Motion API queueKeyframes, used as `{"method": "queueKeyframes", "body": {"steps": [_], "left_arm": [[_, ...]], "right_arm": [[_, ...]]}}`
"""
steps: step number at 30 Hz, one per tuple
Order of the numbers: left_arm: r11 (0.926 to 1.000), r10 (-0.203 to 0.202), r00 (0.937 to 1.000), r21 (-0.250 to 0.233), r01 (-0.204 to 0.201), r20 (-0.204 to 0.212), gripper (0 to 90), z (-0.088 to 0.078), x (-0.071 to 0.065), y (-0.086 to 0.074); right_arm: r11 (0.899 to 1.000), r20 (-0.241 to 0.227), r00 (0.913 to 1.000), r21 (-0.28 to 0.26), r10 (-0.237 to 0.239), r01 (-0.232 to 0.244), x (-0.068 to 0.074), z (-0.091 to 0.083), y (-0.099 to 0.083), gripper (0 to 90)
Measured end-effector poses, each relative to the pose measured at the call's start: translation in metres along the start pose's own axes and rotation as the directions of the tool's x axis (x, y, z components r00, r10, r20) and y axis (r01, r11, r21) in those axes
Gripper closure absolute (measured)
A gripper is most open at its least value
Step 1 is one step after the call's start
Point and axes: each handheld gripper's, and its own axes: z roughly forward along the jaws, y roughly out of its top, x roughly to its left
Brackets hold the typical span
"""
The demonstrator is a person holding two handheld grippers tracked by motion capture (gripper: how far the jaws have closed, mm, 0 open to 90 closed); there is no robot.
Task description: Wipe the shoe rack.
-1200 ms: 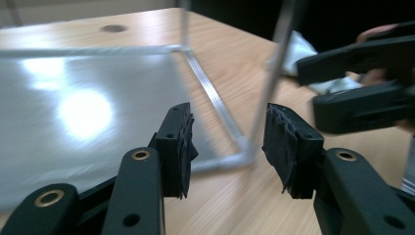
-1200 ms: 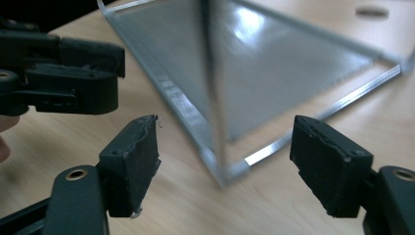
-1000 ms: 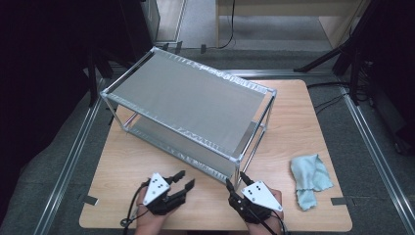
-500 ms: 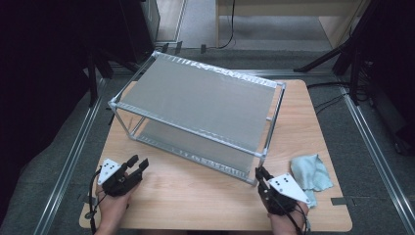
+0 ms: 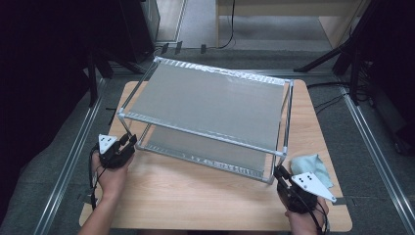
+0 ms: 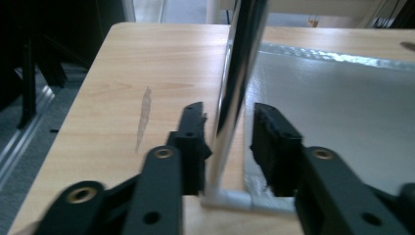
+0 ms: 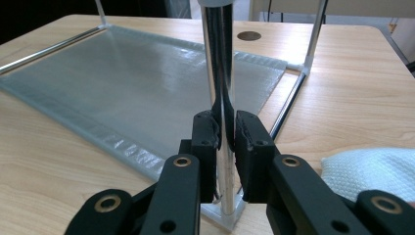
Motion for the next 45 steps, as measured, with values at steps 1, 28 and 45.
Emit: {"method": "queueKeyframes", "body": {"steps": [1,28,45], "left_arm": [[0.9999,0.013,0.9999,0.004,-0.013,0.001,75.1,0.002,0.000,0.001],[0.9989,0.046,0.9890,0.001,-0.046,0.141,81.3,-0.105,-0.020,-0.054],[0.9969,0.077,0.9503,-0.010,-0.078,0.302,65.3,-0.123,-0.030,-0.070]], "right_arm": [[1.000,0.004,1.0000,-0.002,0.007,-0.007,-0.001,0.000,0.000,79.7],[0.995,0.141,0.9872,0.057,0.074,-0.082,-0.028,0.054,0.039,81.0],[1.000,0.098,0.9949,0.019,-0.026,0.025,-0.062,0.004,0.020,42.1]]}}
